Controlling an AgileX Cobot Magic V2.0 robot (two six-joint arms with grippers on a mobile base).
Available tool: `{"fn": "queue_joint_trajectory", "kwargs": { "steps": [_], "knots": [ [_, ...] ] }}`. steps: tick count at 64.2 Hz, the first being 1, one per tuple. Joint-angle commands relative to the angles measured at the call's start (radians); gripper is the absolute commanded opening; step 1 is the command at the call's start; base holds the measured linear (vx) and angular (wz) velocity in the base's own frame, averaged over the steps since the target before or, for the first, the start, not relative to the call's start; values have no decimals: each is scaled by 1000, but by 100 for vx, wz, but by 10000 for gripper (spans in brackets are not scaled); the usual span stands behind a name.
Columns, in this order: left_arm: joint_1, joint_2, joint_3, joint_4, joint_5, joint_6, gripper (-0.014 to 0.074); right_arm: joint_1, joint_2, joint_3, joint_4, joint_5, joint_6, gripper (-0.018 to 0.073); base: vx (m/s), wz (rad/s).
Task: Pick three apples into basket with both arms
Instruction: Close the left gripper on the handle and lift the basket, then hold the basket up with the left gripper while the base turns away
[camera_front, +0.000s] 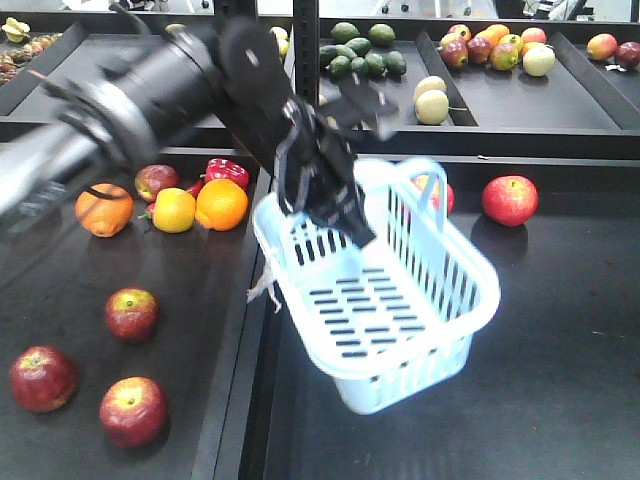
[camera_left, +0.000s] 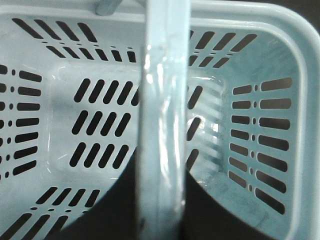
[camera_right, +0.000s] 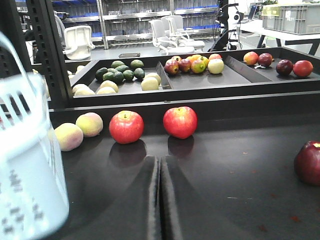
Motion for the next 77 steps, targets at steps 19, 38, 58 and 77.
{"fn": "queue_joint_trajectory", "kwargs": {
  "steps": [19, 38, 58, 77],
  "knots": [
    [-4, -319, 105, -42, -3, -372, -8, -6, -8, 9, -3, -75, -9, -3, 0, 0],
    [-4, -473, 273, -41, -5, -387, -8, -6, -8, 9, -3, -75, -9, -3, 0, 0],
    [-4, -471, 273, -41, -5, -387, -8, -6, -8, 9, -3, -75, -9, -3, 0, 0],
    [-4, -471, 273, -42, -5, -387, -8, -6, -8, 9, -3, -75, -9, -3, 0, 0]
  ]
}}
